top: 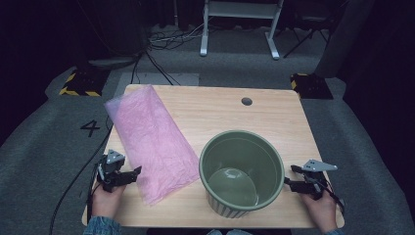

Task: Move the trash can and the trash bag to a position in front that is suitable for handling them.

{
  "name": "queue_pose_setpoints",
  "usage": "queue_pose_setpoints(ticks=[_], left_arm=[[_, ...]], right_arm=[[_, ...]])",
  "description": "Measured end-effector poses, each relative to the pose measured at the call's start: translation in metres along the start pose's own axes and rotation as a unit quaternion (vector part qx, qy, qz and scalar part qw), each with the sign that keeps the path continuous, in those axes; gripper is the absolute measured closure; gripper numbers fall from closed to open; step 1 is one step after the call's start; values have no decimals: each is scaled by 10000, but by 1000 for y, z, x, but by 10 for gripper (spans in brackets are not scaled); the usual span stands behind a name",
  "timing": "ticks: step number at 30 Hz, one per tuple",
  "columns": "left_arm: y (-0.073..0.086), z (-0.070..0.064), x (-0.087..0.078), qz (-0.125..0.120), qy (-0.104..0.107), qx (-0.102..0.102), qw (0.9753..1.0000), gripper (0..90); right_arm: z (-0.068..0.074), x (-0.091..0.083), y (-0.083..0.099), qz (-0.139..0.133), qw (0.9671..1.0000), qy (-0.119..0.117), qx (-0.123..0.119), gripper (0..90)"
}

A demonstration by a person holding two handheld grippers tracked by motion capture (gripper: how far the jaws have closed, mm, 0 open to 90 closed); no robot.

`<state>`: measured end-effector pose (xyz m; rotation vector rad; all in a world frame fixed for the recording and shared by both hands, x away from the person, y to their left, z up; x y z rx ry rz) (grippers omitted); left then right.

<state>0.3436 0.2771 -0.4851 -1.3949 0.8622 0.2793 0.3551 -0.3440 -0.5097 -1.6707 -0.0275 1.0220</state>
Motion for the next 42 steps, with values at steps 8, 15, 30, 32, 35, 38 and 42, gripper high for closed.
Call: queue_pose_setpoints(ticks=[8,15,30,32,35,38,42], left_arm=[[-24,14,13,404,-30,-351,9986,223],[-39,36,30,705,-298,-465,9960,212],[-51,44,64,1026,-526,-267,9930,188],[-51,38,65,913,-385,-107,9950,219],[-51,32,66,752,-304,-5,9967,345],[-53,28,66,642,-241,91,9976,503],[-53,24,70,468,155,41,9988,857]], right_arm=[[0,0,0,9,10000,-1,-3,309],[0,0,0,9,10000,-2,0,309],[0,1,0,8,10000,-8,8,305],[0,1,0,8,10000,-8,11,305],[0,1,0,8,10000,-9,9,305],[0,1,0,9,10000,-8,10,305],[0,1,0,9,10000,-7,9,304]])
Point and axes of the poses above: each handheld gripper's, and its own axes: x roughly forward along the jaws, y roughly out of its underside, z roughly to its left, the point moved 1 cm from there along x, roughly forward along the jaws, and after that the axes turned 4 degrees about -z, right-handed, at the moved point
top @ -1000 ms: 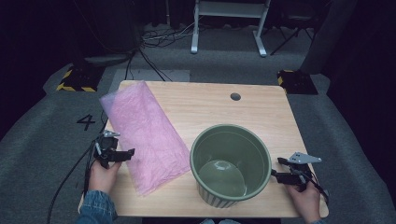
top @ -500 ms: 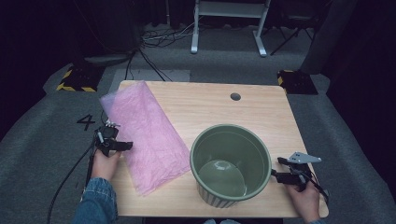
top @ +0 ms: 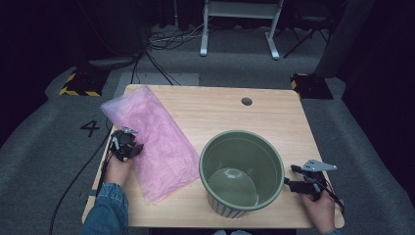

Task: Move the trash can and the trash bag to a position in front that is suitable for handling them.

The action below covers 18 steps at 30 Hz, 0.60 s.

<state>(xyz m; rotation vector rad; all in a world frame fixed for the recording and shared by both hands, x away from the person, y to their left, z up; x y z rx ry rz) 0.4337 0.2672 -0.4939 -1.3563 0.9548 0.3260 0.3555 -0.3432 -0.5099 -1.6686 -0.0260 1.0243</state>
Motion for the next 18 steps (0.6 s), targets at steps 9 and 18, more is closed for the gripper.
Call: queue_pose_setpoints(ticks=[9,18], left_arm=[[-1,-11,-17,-1149,670,211,9909,887],[-15,-19,-60,-2207,1105,360,9684,888]], right_arm=[[0,0,0,4,10000,-3,-10,299],[0,0,0,11,10000,-14,-16,292]])
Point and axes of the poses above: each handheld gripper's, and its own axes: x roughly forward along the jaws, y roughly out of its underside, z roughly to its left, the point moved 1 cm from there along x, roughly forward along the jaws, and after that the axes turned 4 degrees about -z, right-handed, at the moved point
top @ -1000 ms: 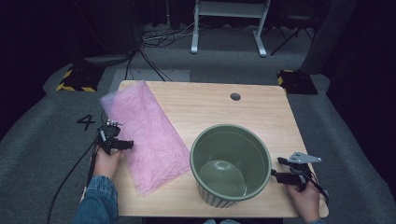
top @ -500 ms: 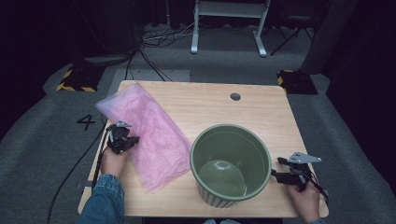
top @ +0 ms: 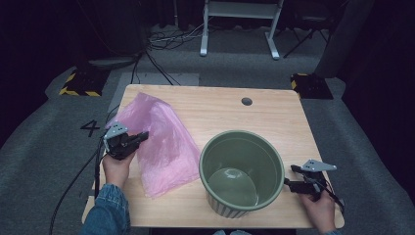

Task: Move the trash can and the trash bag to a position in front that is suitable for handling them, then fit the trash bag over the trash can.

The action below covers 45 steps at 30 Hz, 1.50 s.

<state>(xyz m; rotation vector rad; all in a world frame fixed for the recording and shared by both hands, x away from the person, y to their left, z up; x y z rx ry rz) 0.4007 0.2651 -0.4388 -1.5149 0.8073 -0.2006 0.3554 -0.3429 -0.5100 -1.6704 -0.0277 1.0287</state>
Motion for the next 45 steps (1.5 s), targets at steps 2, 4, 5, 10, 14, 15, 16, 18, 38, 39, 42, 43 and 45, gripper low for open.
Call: queue_pose_setpoints(ticks=[2,4,5,10,14,15,16,18,38,39,42,43,45], left_arm=[[-5,-3,-5,-191,79,45,9998,887],[-12,-5,-11,-450,159,-25,9989,887],[-15,-5,-14,-520,178,-10,9985,887],[-31,-13,-23,-716,219,88,9972,888],[-44,-24,-28,-846,296,279,9956,888],[-48,-27,-30,-867,309,347,9952,888],[-51,-29,-30,-890,321,392,9947,888],[-55,-33,-32,-892,377,478,9941,888],[-109,-55,-53,-906,709,1031,9880,888],[-112,-55,-54,-918,745,1037,9876,888],[-121,-59,-56,-936,843,1109,9858,888],[-124,-60,-56,-920,881,1149,9852,888],[-129,-61,-57,-866,951,1209,9843,889]], right_arm=[[0,0,0,1,10000,0,-2,291],[0,0,0,1,10000,-18,-18,291],[1,0,0,1,10000,-32,-36,291],[3,0,0,3,9999,-103,-76,296],[3,0,0,3,9999,-104,-75,295],[3,0,0,3,9999,-104,-76,295],[3,0,0,0,9999,-106,-73,295],[3,0,0,2,9999,-113,-81,295],[3,0,0,1,9999,-129,-87,295],[3,0,0,-1,9999,-125,-82,295],[3,0,0,0,9999,-129,-86,295],[3,0,0,0,9999,-130,-87,295],[3,0,0,0,9999,-129,-86,295]])
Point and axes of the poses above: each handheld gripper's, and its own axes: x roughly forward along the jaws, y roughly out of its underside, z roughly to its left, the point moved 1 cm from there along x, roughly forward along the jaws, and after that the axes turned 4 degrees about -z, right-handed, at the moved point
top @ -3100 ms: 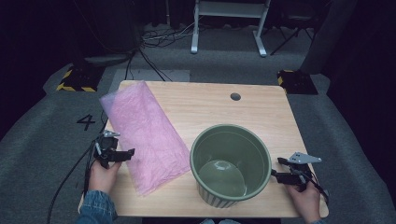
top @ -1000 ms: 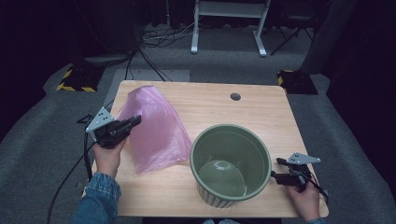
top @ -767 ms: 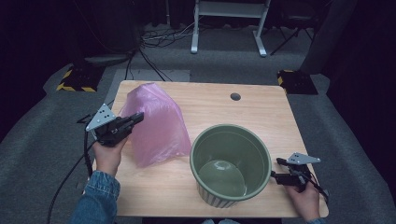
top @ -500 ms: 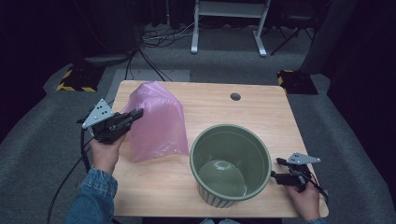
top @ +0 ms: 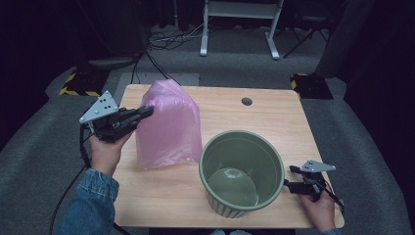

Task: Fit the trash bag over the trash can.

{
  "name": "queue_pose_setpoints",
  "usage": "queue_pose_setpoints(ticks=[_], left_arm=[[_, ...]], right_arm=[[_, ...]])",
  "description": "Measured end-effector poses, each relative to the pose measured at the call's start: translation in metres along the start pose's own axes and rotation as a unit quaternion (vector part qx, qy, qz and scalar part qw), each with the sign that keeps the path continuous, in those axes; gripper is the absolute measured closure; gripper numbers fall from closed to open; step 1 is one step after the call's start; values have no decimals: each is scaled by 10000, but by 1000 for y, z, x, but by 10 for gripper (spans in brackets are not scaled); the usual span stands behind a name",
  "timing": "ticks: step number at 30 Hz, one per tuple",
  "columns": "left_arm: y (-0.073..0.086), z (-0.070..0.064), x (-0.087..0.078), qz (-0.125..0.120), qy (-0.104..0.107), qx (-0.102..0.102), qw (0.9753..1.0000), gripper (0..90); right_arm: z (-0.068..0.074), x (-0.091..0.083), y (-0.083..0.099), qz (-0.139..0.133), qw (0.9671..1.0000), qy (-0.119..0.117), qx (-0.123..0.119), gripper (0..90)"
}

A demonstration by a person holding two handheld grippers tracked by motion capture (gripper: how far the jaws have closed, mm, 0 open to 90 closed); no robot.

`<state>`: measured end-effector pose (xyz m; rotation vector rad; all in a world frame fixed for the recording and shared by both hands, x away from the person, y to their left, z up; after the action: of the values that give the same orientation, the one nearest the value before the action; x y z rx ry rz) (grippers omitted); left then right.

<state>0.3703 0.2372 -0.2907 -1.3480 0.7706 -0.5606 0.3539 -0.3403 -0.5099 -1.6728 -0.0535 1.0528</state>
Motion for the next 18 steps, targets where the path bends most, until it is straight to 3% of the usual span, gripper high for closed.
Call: queue_pose_setpoints(ticks=[9,13,18], left_arm=[[-17,13,3,49,590,86,9982,889],[-26,20,4,-34,732,30,9973,889],[-40,20,4,-97,850,50,9963,889]], right_arm=[[0,0,0,-1,10000,3,2,295],[0,0,0,-2,10000,5,2,295],[0,0,0,-3,10000,3,2,295]])
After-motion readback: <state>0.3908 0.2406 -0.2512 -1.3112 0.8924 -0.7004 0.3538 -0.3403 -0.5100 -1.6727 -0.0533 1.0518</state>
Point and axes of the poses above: each handheld gripper's, and its own axes: x roughly forward along the jaws, y roughly out of its underside, z roughly to its left, the point moved 1 cm from there along x, roughly forward along the jaws, and after that the axes turned 4 degrees about -z, right-handed, at the moved point
